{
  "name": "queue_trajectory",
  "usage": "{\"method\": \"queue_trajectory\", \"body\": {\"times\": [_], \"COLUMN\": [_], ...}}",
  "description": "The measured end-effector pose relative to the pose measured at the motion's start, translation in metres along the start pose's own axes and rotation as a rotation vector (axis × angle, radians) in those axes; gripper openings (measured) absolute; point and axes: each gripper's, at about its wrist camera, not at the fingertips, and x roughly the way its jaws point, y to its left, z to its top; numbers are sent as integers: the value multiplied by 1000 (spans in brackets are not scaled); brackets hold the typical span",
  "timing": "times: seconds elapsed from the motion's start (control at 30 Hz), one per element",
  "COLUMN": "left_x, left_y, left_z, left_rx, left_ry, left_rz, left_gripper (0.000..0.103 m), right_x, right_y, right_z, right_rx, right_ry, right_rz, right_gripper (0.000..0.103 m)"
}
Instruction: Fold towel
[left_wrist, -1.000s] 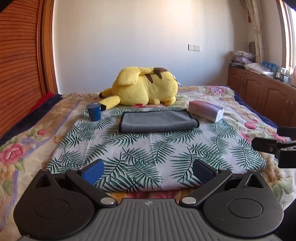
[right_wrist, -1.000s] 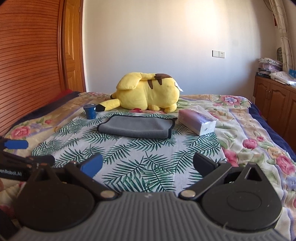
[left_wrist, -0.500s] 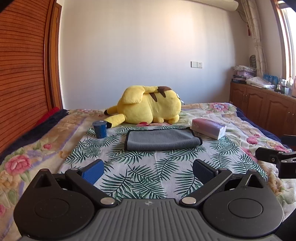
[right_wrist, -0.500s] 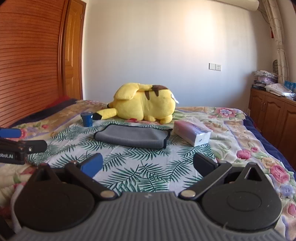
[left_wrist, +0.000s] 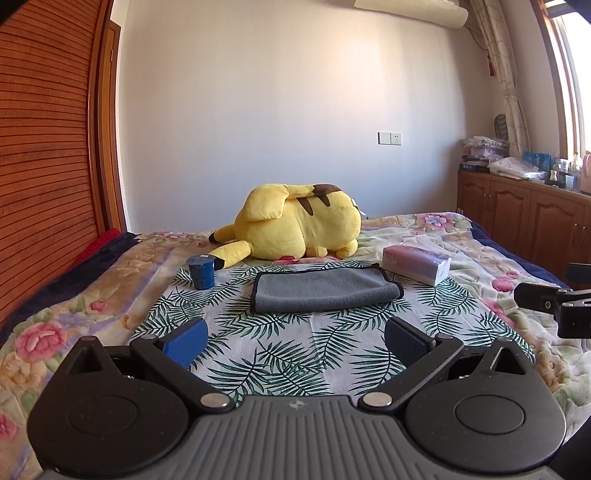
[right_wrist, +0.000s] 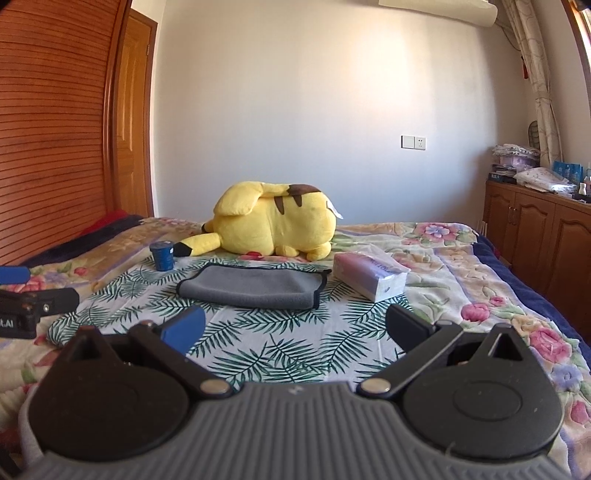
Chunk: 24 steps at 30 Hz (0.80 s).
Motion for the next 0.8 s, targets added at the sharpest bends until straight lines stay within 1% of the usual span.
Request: {"method": "queue_trajectory", "body": {"times": [0.2, 0.8], "left_x": [-1, -1], "left_y": [-1, -2], "left_z": [-2, -2], "left_rx": [13, 11], "left_ry": [-1, 0], "left_rz": [1, 2], "left_gripper": [87, 87], "right_x": [-1, -1], "right_y": [0, -1], "right_z": [-1, -1], "right_rx": [-3, -3], "right_ry": [-3, -6], "right_rz": [-1, -4], "right_gripper": [103, 103]}}
